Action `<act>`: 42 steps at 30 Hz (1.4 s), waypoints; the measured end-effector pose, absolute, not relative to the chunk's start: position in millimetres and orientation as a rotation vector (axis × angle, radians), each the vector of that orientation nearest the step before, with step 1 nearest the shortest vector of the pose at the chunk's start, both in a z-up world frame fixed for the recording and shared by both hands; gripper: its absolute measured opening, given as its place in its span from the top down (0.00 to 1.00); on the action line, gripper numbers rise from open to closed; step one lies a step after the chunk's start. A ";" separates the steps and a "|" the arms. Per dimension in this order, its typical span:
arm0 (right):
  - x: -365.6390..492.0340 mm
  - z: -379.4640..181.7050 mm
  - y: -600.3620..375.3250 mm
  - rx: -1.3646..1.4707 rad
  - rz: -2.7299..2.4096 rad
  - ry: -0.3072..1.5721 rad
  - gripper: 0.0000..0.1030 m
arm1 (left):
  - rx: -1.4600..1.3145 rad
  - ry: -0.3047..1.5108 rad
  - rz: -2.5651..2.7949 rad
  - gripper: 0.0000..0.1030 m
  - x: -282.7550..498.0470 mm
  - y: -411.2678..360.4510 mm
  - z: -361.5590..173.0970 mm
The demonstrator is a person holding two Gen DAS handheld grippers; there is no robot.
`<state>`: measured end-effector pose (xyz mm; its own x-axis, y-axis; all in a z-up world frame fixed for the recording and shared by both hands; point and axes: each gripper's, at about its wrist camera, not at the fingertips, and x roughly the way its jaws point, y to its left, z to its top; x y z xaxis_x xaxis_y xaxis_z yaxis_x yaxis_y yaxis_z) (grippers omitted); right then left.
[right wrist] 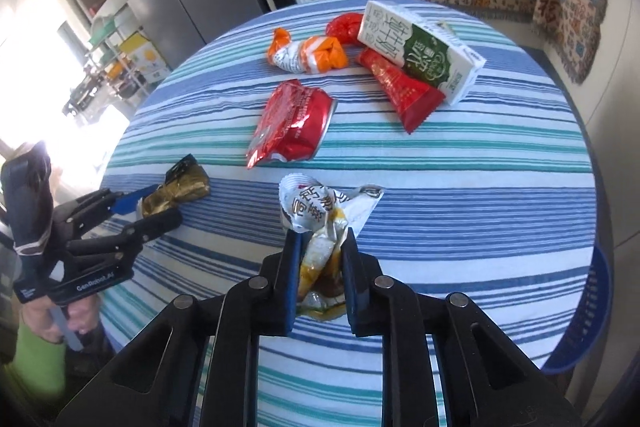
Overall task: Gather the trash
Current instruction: 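Carry gold bag and wrapper over the blue basket and open both tools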
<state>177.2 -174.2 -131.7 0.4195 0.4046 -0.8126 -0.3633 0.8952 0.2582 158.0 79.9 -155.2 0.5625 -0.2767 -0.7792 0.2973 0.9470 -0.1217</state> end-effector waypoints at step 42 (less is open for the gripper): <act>168.8 -124.0 -508.9 0.297 -0.003 0.965 0.82 | 0.169 0.920 -0.786 0.57 190.7 -351.3 -153.9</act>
<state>168.8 -508.9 -124.0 0.5725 0.1288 -0.8097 0.1342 0.9596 0.2475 190.7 -351.3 -153.9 0.3548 -0.5358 -0.7662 0.6729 0.7153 -0.1886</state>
